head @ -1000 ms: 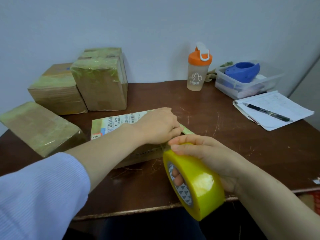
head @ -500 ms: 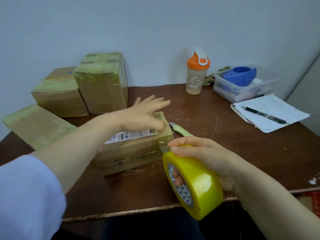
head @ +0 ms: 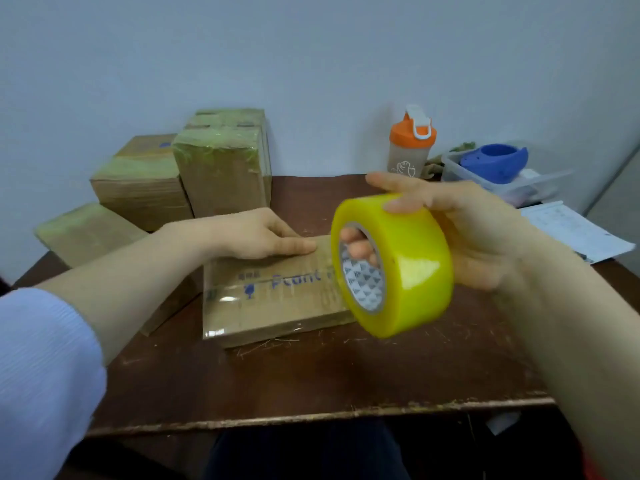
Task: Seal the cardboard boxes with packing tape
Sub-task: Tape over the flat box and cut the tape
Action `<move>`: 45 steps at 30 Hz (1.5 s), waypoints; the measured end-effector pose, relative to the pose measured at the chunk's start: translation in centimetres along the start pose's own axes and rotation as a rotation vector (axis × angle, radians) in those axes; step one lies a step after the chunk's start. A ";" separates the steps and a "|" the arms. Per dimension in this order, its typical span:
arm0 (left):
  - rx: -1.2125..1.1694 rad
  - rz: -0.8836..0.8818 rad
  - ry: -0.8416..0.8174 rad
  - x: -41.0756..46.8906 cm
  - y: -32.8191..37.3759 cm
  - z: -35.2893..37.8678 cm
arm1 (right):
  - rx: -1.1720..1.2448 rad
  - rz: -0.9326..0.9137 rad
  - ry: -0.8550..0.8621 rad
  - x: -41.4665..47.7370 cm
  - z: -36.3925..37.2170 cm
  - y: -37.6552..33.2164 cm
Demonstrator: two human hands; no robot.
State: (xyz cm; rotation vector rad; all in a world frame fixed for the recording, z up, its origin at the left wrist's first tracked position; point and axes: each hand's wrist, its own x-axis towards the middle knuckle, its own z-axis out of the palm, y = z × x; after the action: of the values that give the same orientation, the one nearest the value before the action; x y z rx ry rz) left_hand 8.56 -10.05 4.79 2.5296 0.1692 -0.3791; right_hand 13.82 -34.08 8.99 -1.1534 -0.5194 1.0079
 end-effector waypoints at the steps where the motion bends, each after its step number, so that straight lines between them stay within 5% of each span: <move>1: 0.077 0.020 0.127 0.2 0.3 0.3 | -0.024 0.000 0.015 1.2 0.2 -0.5; 3: 0.129 0.067 0.201 0.3 0.8 1.0 | -0.129 0.006 0.036 3.3 0.9 -1.1; 6: 0.163 0.105 0.034 0.3 1.5 2.6 | -0.212 -0.046 0.103 5.0 1.4 -1.0; 10: 0.191 0.139 0.260 0.8 0.8 4.5 | -0.181 -0.160 0.204 4.6 2.2 0.1; 13: 0.178 0.113 0.242 1.1 0.4 4.6 | -0.211 -0.206 0.241 2.2 2.9 0.5; 22: 0.313 0.082 0.251 1.1 0.4 4.5 | -0.122 -0.025 0.273 -5.0 3.2 6.1; 33: 0.482 0.026 0.042 1.3 1.7 3.3 | -0.045 0.139 0.272 -4.5 2.0 8.4; 36: 0.248 0.005 -0.156 2.3 3.4 1.3 | -0.041 0.141 0.268 -4.3 1.8 8.3; 45: 0.492 0.134 0.159 4.7 4.9 7.2 | -0.056 0.203 0.231 -3.4 0.5 8.3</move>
State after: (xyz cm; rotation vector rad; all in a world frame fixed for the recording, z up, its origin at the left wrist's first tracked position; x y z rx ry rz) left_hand 12.36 -17.97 0.21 3.0368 -0.0408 -0.1792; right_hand 8.59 -36.24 2.03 -1.3730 -0.2510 1.0216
